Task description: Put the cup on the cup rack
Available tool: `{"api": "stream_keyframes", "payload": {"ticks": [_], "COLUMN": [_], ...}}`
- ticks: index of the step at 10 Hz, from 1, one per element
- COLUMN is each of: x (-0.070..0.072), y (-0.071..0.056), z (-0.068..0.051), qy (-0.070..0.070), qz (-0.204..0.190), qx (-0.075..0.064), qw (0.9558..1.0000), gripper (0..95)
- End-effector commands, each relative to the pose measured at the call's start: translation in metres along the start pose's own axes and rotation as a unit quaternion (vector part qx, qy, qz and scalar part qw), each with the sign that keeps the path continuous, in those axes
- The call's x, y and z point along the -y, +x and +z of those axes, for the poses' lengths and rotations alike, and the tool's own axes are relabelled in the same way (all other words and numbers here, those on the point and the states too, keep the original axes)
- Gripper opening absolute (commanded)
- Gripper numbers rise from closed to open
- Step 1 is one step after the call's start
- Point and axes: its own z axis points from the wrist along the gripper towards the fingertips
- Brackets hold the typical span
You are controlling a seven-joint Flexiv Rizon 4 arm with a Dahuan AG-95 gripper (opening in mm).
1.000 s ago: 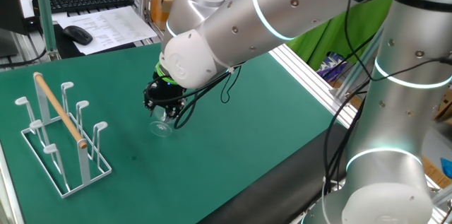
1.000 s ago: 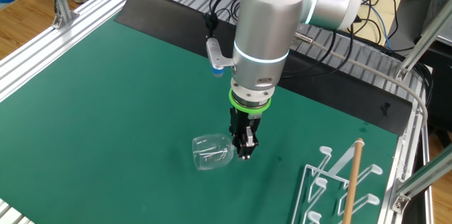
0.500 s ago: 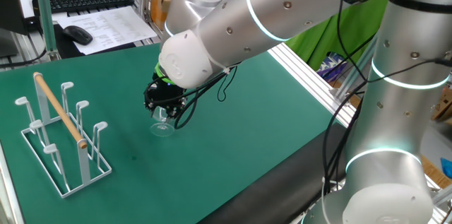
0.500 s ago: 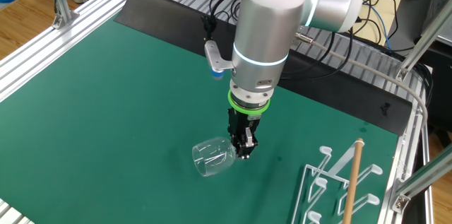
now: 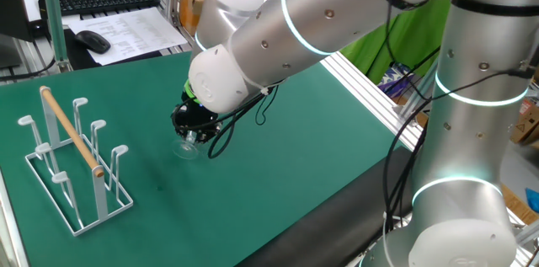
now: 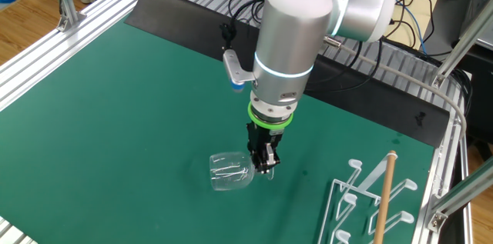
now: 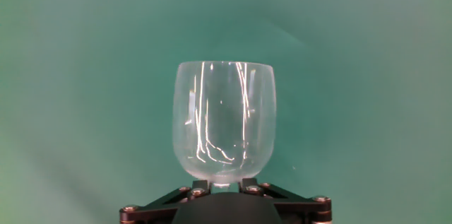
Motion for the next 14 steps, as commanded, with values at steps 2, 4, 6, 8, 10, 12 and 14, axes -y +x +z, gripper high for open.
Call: {"api": "stream_keyframes", "payload": {"ticks": [2, 4, 6, 8, 10, 12, 14], "x": [0.002, 0.002, 0.003, 0.005, 0.006, 0.007, 0.003], "y": [0.002, 0.003, 0.007, 0.009, 0.01, 0.018, 0.025], "z": [0.001, 0.001, 0.0, -0.011, -0.016, -0.022, -0.027], "qy": [-0.001, -0.002, -0.005, 0.0, 0.005, 0.005, 0.012], "qz": [-0.006, -0.007, -0.009, -0.02, -0.025, -0.026, -0.025], "qx": [-0.003, -0.008, -0.013, -0.023, -0.035, -0.052, -0.061], "qw": [1.0, 0.9999, 0.9999, 0.9995, 0.9991, 0.9983, 0.9977], "gripper": [0.0, 0.0, 0.0, 0.0, 0.0, 0.0, 0.0]}}
